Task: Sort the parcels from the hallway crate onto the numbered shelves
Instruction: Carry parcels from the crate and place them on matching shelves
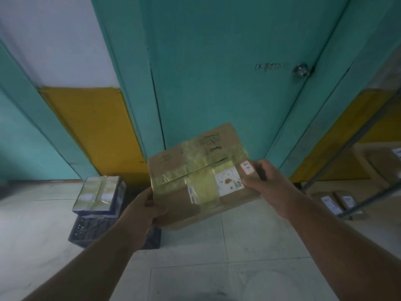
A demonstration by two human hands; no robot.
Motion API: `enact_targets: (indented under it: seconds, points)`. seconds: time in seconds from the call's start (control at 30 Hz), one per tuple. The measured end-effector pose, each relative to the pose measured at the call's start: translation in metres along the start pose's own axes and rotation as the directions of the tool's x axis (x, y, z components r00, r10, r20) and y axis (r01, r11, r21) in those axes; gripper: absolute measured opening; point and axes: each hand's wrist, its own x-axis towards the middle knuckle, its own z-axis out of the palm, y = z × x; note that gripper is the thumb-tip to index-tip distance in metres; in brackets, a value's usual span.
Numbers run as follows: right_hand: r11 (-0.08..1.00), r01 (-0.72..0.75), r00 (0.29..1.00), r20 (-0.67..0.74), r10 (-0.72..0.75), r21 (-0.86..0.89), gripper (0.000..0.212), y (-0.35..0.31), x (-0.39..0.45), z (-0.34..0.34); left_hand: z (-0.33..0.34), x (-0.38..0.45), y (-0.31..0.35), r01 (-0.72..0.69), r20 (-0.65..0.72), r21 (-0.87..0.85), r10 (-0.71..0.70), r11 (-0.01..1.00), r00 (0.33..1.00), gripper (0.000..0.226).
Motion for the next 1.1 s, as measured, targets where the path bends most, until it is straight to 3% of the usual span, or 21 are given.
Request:
enact_targets:
  seconds: [0.13,0.23,0.37,0.47,0.53,0.67,0.8,0.97,1.1]
  points:
    - [0.997,0.008,0.999,-0.034,-0.011,-0.081,0.040,-0.003,-0.009,0.023,-0.028,0.004,0.001,-0.015,0.005,0.014,0.015,1.000,1.000,0.043]
    - [1.000,-0.016,0.998,-0.056,0.015,-0.018,0.041,-0.001,-0.017,0.036,-0.034,0.004,0.002,-0.028,0.013,0.001,0.028,1.000,1.000,0.020]
    - [0.994,-0.040,0.990,-0.133,0.054,0.105,0.033,0.011,-0.031,0.044,-0.032,0.009,0.005,-0.042,0.000,0.011,0.042,0.999,0.999,0.007]
    - [0.988,-0.049,0.963,-0.255,0.086,0.146,0.032,0.022,-0.047,0.035,-0.026,0.018,0.001,-0.029,0.013,0.010,0.029,1.000,0.999,0.013]
    - [0.988,-0.069,0.928,-0.354,0.115,0.141,0.038,0.029,-0.060,0.021,-0.012,0.020,-0.003,-0.028,0.098,0.036,0.024,0.999,0.995,0.022]
    - [0.981,-0.086,0.855,-0.493,0.162,0.174,0.047,0.049,-0.092,-0.014,0.036,0.020,-0.019,-0.034,0.229,0.109,0.008,0.993,0.973,0.029]
    - [0.970,-0.066,0.815,-0.547,0.188,0.235,0.032,0.070,-0.133,-0.055,0.088,0.012,-0.035,-0.049,0.349,0.148,-0.005,0.988,0.937,0.033]
    - [0.978,-0.055,0.732,-0.657,0.178,0.203,0.032,0.105,-0.190,-0.134,0.169,-0.005,-0.060,-0.045,0.510,0.204,-0.067,0.978,0.858,0.072]
    - [0.972,-0.041,0.621,-0.756,0.207,0.233,0.032,0.140,-0.241,-0.203,0.258,-0.034,-0.092,-0.040,0.579,0.266,-0.126,0.963,0.805,0.051]
